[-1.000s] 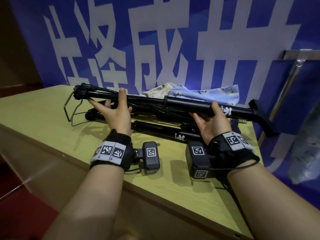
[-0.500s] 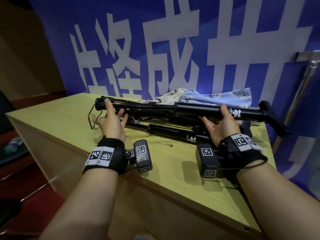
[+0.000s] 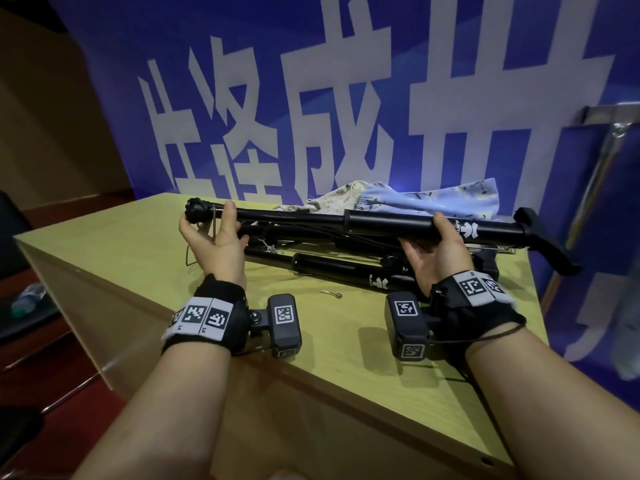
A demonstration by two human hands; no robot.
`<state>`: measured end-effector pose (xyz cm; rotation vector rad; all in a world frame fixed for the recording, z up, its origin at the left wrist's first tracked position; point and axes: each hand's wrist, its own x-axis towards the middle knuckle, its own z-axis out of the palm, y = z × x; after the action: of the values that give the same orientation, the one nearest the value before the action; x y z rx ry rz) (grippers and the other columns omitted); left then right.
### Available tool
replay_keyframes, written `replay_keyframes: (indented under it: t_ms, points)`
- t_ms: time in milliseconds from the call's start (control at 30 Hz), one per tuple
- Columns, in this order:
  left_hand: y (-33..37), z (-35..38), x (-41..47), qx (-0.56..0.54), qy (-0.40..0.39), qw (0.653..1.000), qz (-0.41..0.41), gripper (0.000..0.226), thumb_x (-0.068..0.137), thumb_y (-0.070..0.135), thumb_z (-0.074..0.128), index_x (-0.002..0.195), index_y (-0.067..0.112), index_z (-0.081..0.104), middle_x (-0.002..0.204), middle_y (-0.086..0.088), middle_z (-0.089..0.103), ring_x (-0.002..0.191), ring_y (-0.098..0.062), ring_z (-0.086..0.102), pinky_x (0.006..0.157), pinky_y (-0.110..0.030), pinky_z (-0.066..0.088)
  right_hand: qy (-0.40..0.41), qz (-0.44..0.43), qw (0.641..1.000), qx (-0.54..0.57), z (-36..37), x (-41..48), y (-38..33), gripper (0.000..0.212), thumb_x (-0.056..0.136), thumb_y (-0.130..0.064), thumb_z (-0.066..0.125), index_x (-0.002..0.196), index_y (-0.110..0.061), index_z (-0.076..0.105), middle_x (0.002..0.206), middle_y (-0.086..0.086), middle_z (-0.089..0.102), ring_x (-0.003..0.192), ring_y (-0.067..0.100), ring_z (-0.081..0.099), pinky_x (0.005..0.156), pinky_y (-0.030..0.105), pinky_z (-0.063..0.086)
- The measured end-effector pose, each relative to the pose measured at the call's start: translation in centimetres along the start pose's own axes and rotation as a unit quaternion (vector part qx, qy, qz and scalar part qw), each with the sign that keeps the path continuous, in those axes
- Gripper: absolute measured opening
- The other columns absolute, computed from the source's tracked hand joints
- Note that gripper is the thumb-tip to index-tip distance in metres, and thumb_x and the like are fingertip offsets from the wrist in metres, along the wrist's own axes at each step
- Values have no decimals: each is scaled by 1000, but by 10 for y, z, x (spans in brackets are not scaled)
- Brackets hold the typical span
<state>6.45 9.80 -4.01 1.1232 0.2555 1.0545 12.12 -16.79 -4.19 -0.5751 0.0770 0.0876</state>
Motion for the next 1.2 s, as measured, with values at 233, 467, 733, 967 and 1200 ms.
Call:
replay_keyframes:
  t_ms: [233,467,733,967,1200]
  points:
    - [-2,-5,3,46,9,999,21,69,82,28,78,135,19,34,116,18,45,105,-3,57,101,-41,51,7,-11,1000,-7,-1,2,0,45,90,-23,63,131,-10,50,122,16,59,96,27,62,65,35,58]
    - [6,-7,-1,142,-72,986,56,98,75,24,83,148,16,18,139,-3,46,118,-12,54,95,-20,51,13,-16,1000,5,-2,5,-2,45,90,-24,62,131,-10,50,122,16,59,96,28,63,69,37,58]
    - [26,1,-10,270,-168,946,65,137,67,51,81,151,24,-24,164,-12,3,147,-29,24,116,-44,24,39,-16,998,38,-5,8,-8,33,91,-26,61,120,-11,53,108,14,60,90,27,61,78,40,57]
    - [38,11,-23,144,-114,982,49,79,94,65,34,153,22,5,158,-8,23,137,-25,39,100,-41,50,39,-18,999,33,-4,7,-8,16,92,-26,60,100,-13,56,108,14,62,89,26,63,73,38,58]
    - [29,7,-12,128,2,991,39,48,94,49,56,120,18,30,115,3,49,92,-4,57,83,-30,55,34,-22,999,26,-2,2,-8,12,94,-25,57,98,-14,55,102,13,62,90,26,62,74,39,56]
